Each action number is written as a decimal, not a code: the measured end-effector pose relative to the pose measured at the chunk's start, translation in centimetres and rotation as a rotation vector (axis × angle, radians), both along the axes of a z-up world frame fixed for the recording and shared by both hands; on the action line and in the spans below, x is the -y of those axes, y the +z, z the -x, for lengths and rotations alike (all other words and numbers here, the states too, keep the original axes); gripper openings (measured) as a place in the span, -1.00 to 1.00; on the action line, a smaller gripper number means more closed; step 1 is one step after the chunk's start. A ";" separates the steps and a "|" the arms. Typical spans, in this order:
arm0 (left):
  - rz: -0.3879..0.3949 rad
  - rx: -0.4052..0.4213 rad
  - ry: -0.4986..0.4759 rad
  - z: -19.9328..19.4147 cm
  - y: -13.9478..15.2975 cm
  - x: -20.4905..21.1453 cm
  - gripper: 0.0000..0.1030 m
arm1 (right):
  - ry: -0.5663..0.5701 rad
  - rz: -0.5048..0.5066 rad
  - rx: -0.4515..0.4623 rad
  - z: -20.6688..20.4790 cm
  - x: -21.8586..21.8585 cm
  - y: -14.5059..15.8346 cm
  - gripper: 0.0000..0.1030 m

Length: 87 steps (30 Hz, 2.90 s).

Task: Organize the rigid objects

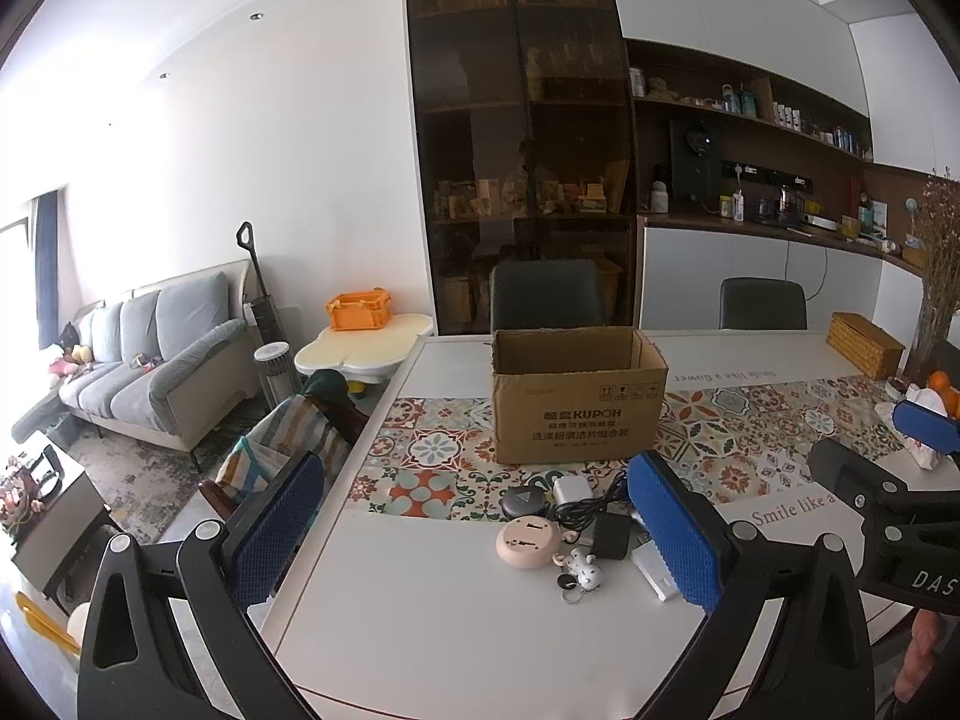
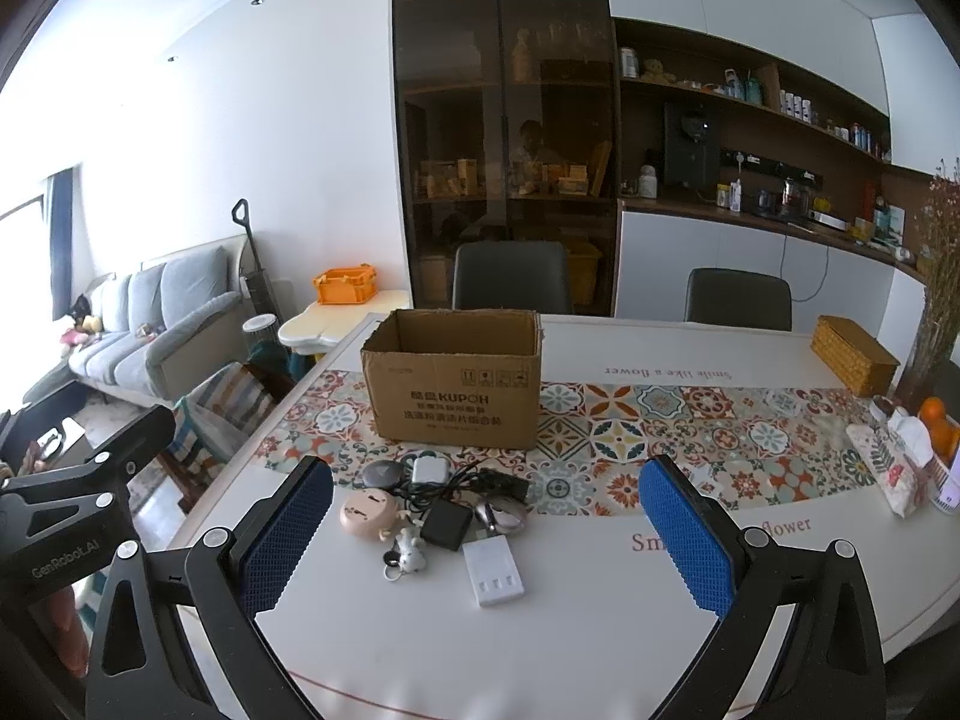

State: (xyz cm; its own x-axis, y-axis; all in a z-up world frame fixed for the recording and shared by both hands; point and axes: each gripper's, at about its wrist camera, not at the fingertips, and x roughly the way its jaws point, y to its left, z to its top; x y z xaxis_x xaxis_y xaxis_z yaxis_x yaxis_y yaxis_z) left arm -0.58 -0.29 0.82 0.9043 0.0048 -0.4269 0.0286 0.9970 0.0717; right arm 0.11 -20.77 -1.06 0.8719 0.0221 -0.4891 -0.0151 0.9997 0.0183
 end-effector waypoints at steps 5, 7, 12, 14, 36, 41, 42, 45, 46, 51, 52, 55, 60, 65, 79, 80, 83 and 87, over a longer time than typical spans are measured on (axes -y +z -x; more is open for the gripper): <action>0.000 -0.001 -0.001 -0.1 -0.1 0.2 1.00 | 0.004 -0.002 0.002 0.0 0.1 -0.1 0.99; -0.001 0.000 -0.001 -0.1 -0.1 0.2 1.00 | 0.006 -0.002 0.002 -0.1 0.0 -0.1 0.99; -0.002 0.000 0.000 -0.1 0.0 0.2 1.00 | 0.007 0.000 0.002 -0.1 -0.1 -0.1 0.99; -0.002 -0.001 0.001 -0.1 0.0 0.2 1.00 | 0.009 0.000 0.002 -0.2 -0.1 -0.1 0.99; -0.003 -0.004 -0.001 -0.6 0.3 0.3 1.00 | 0.016 0.001 0.000 -0.5 -0.5 0.0 0.99; -0.001 -0.002 0.000 -0.6 0.1 0.2 1.00 | 0.018 0.000 0.000 -0.5 -0.5 0.0 0.99; -0.002 -0.003 -0.001 -0.6 0.1 0.2 1.00 | 0.017 0.001 0.001 -0.5 -0.5 0.0 0.99; 0.000 -0.003 -0.001 -0.6 0.1 0.2 1.00 | 0.018 0.003 -0.001 -0.5 -0.5 0.0 0.99; -0.002 -0.004 -0.001 -0.6 0.1 0.2 1.00 | 0.018 0.002 -0.001 -0.5 -0.5 0.0 0.99; 0.000 -0.012 -0.005 -0.8 -0.1 0.1 1.00 | 0.017 0.003 -0.008 -0.6 -0.4 -0.1 0.99; 0.001 -0.018 -0.006 -1.0 -0.3 0.1 1.00 | 0.016 0.003 -0.011 -0.7 -0.4 -0.1 0.99; -0.005 -0.054 -0.007 -1.8 -1.2 0.2 1.00 | 0.014 0.004 -0.024 -1.1 -0.4 -0.5 0.99; -0.013 -0.145 0.011 -3.4 -4.4 0.3 1.00 | 0.011 0.009 -0.087 -2.4 -0.4 -2.8 0.99; -0.032 -0.223 0.010 -4.7 -8.3 0.6 1.00 | 0.014 0.014 -0.167 -4.2 -0.4 -6.2 0.98; -0.017 -0.437 -0.051 -9.5 -17.5 2.5 1.00 | 0.015 0.062 -0.380 -10.3 -0.4 -16.1 0.71; -0.018 -0.445 -0.053 -9.8 -17.9 2.6 1.00 | 0.014 0.064 -0.389 -10.7 -0.4 -16.6 0.70; -0.023 -0.457 -0.061 -10.7 -19.0 3.2 1.00 | 0.017 0.067 -0.419 -11.8 -0.4 -18.1 0.64; -0.033 -0.478 -0.076 -11.4 -20.4 4.0 1.00 | 0.031 0.074 -0.446 -13.2 -0.2 -20.1 0.55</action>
State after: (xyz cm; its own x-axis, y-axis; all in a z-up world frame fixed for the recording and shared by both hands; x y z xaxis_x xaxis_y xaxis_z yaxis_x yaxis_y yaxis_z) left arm 10.86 -4.30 -19.54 0.6049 -0.0329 -0.7956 0.1384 0.9883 0.0644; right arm 13.28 -20.58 -21.13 0.5754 -0.0038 -0.8178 -0.0521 0.9978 -0.0412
